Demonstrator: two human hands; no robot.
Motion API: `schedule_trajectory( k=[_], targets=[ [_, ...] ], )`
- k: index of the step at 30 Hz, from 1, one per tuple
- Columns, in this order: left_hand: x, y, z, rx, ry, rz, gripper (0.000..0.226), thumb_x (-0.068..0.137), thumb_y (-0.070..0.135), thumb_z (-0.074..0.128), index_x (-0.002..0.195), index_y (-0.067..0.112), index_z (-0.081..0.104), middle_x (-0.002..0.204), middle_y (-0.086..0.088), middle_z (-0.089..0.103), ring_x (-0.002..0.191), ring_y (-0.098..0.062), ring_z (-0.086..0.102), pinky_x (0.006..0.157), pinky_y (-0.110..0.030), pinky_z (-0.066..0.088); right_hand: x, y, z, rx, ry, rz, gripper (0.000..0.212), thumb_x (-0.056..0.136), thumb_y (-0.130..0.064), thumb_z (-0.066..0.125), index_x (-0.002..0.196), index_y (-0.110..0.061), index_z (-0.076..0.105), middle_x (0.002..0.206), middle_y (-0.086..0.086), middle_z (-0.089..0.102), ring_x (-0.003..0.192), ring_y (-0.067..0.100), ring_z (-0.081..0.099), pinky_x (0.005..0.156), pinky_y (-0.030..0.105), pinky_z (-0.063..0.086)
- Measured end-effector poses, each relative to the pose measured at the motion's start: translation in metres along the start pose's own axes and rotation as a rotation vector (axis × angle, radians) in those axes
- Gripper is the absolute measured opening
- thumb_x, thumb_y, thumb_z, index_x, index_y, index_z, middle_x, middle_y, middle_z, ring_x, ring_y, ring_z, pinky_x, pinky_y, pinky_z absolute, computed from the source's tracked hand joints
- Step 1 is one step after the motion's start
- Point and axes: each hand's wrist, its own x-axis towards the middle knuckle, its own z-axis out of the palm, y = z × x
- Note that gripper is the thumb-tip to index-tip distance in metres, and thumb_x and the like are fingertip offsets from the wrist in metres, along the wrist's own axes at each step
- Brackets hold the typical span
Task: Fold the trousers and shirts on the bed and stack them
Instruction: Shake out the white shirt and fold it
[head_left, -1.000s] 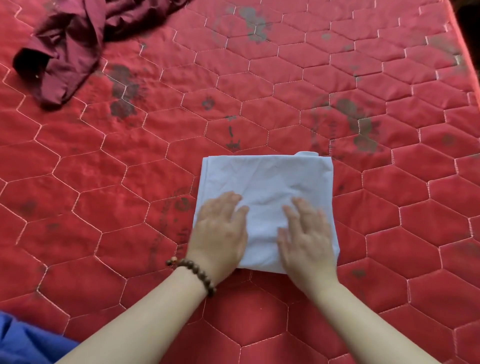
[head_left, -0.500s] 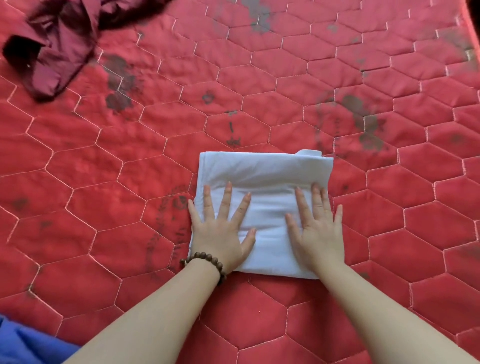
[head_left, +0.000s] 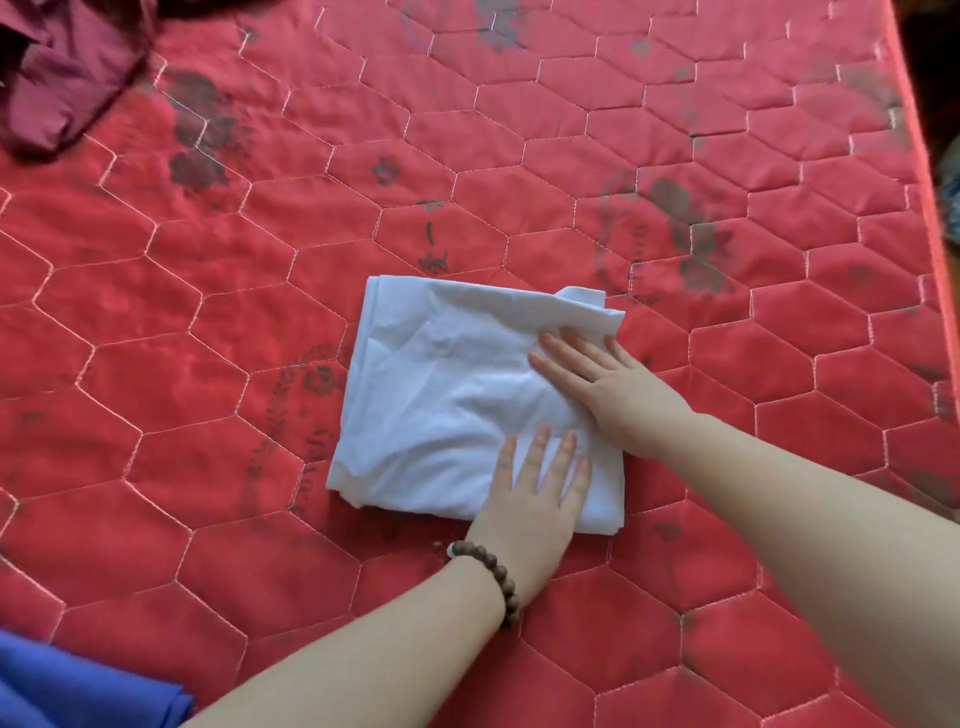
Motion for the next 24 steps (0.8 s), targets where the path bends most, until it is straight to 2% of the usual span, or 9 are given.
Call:
schedule_trajectory(
  k=[2, 3, 5, 8, 11, 13, 17, 21, 24],
  targets=[
    [-0.001, -0.003, 0.0, 0.018, 0.042, 0.01, 0.059, 0.09, 0.013, 0.016, 0.144, 0.019, 0.039, 0.15, -0.01, 0.036, 0.139, -0.032, 0.033, 0.111, -0.052, 0.03, 0.0, -0.001, 0.0, 0.01, 0.006, 0.005, 0.079, 0.095, -0.017, 0.039, 0.147, -0.036, -0.017, 0.156, -0.009, -0.024, 0.146, 0.017, -0.016, 0.12, 0.046, 0.0],
    [-0.002, -0.006, -0.001, 0.015, 0.04, 0.009, 0.061, 0.089, 0.012, 0.016, 0.143, 0.019, 0.042, 0.148, -0.008, 0.041, 0.137, -0.028, 0.037, 0.109, -0.049, 0.034, 0.0, -0.002, -0.001, 0.01, 0.011, 0.009, 0.079, 0.094, -0.015, 0.04, 0.148, -0.035, -0.015, 0.157, -0.008, -0.022, 0.147, 0.017, -0.015, 0.12, 0.046, 0.001],
    [-0.004, -0.017, -0.002, 0.033, 0.024, 0.039, 0.068, 0.085, 0.007, 0.007, 0.148, 0.014, 0.03, 0.153, -0.012, 0.032, 0.142, -0.028, 0.027, 0.115, -0.049, 0.023, -0.002, -0.005, -0.003, 0.017, 0.006, 0.033, 0.08, 0.094, -0.01, 0.039, 0.15, -0.033, -0.012, 0.158, -0.006, -0.019, 0.147, 0.017, -0.012, 0.119, 0.046, 0.002],
    [-0.014, -0.043, -0.002, 0.029, -0.059, 0.177, 0.061, 0.091, 0.0, 0.007, 0.151, 0.009, -0.005, 0.16, -0.012, -0.004, 0.147, -0.026, -0.005, 0.116, -0.044, -0.01, -0.014, -0.021, -0.002, 0.029, 0.014, 0.083, 0.075, 0.095, -0.009, 0.035, 0.151, -0.029, -0.012, 0.159, -0.001, -0.018, 0.148, 0.02, -0.008, 0.118, 0.046, 0.003],
    [-0.044, -0.078, 0.003, 0.004, -0.014, 0.288, 0.064, 0.096, -0.002, 0.019, 0.151, 0.016, -0.008, 0.16, -0.002, -0.009, 0.146, -0.017, -0.012, 0.114, -0.034, -0.018, -0.036, -0.055, 0.008, 0.019, 0.054, 0.119, 0.071, 0.093, -0.015, 0.028, 0.152, -0.025, -0.01, 0.16, 0.006, -0.012, 0.148, 0.025, -0.001, 0.119, 0.047, 0.001],
    [-0.067, -0.105, 0.009, 0.055, -0.062, 0.36, 0.072, 0.094, -0.005, 0.024, 0.15, 0.023, -0.012, 0.158, 0.007, -0.016, 0.141, -0.012, -0.021, 0.11, -0.031, -0.023, -0.052, -0.082, 0.016, 0.022, 0.095, 0.121, 0.075, 0.089, -0.016, 0.033, 0.152, -0.023, -0.006, 0.161, 0.01, -0.005, 0.146, 0.027, 0.007, 0.118, 0.044, -0.005],
    [-0.112, -0.157, 0.011, 0.247, -0.2, 0.421, 0.085, 0.088, -0.006, 0.031, 0.148, 0.031, -0.016, 0.152, 0.017, -0.025, 0.14, -0.016, -0.025, 0.113, -0.039, -0.018, -0.076, -0.144, 0.026, 0.033, 0.078, 0.046, 0.081, 0.082, -0.019, 0.046, 0.153, -0.019, 0.008, 0.158, 0.021, 0.01, 0.142, 0.032, 0.02, 0.115, 0.04, -0.015],
    [-0.135, -0.174, 0.0, 0.251, -0.29, 0.325, 0.082, 0.087, -0.001, 0.031, 0.15, 0.029, -0.012, 0.159, 0.008, -0.012, 0.146, -0.022, -0.015, 0.114, -0.042, -0.014, -0.081, -0.174, 0.026, 0.044, 0.072, 0.046, 0.084, 0.074, -0.018, 0.053, 0.152, -0.017, 0.02, 0.154, 0.025, 0.021, 0.141, 0.036, 0.024, 0.117, 0.045, -0.004],
    [-0.143, -0.136, -0.001, 0.162, -0.204, 0.194, 0.07, 0.091, 0.031, 0.036, 0.152, 0.013, 0.007, 0.16, -0.008, 0.006, 0.148, -0.027, -0.001, 0.117, -0.044, -0.007, -0.083, -0.163, 0.024, 0.031, 0.111, 0.019, 0.083, 0.075, -0.013, 0.05, 0.152, -0.014, 0.017, 0.157, 0.021, 0.014, 0.146, 0.034, 0.01, 0.117, 0.042, -0.008]
  ],
)
